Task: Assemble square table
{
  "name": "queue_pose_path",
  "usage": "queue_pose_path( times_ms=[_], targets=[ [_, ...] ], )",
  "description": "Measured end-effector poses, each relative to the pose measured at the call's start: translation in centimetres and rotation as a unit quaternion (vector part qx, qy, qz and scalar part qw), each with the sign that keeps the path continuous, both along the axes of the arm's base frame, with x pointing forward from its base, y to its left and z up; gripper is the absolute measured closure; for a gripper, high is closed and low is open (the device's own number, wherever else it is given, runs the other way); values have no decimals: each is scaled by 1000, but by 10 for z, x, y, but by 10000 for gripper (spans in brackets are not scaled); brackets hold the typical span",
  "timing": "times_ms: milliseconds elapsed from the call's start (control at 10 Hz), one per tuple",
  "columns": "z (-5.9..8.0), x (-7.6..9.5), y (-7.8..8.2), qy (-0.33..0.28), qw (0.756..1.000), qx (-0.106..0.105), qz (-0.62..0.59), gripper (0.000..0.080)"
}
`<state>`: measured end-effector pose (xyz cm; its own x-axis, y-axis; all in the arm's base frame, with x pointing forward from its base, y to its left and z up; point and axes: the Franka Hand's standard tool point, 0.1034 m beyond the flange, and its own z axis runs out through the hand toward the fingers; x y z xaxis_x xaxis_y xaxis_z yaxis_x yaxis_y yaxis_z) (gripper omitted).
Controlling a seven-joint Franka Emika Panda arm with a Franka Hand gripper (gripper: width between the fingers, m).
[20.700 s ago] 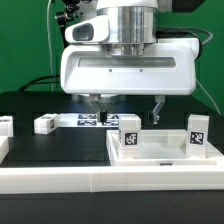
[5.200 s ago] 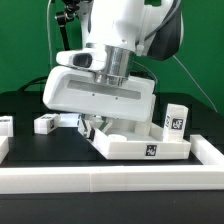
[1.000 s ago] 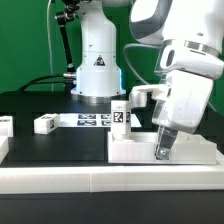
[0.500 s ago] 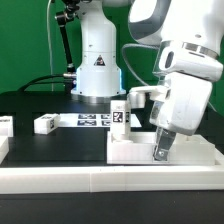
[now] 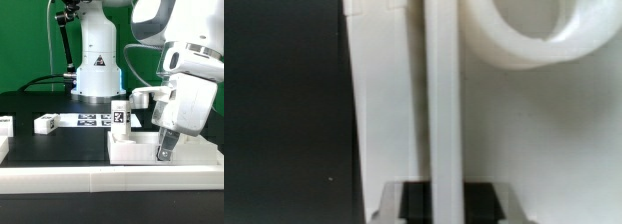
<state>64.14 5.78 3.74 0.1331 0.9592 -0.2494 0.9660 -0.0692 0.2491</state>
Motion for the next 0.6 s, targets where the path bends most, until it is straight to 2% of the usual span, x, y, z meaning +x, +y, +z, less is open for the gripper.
queue_pose_path(
  times_ms=[300, 400, 500, 600],
  targets=[
    [0, 0, -2, 0, 1000, 0, -2, 745],
    [0, 0, -3, 0, 1000, 0, -3, 502],
    [4, 2, -5, -1, 1000, -1, -5, 502],
    [9, 6, -7, 1, 1000, -4, -9, 367]
  ],
)
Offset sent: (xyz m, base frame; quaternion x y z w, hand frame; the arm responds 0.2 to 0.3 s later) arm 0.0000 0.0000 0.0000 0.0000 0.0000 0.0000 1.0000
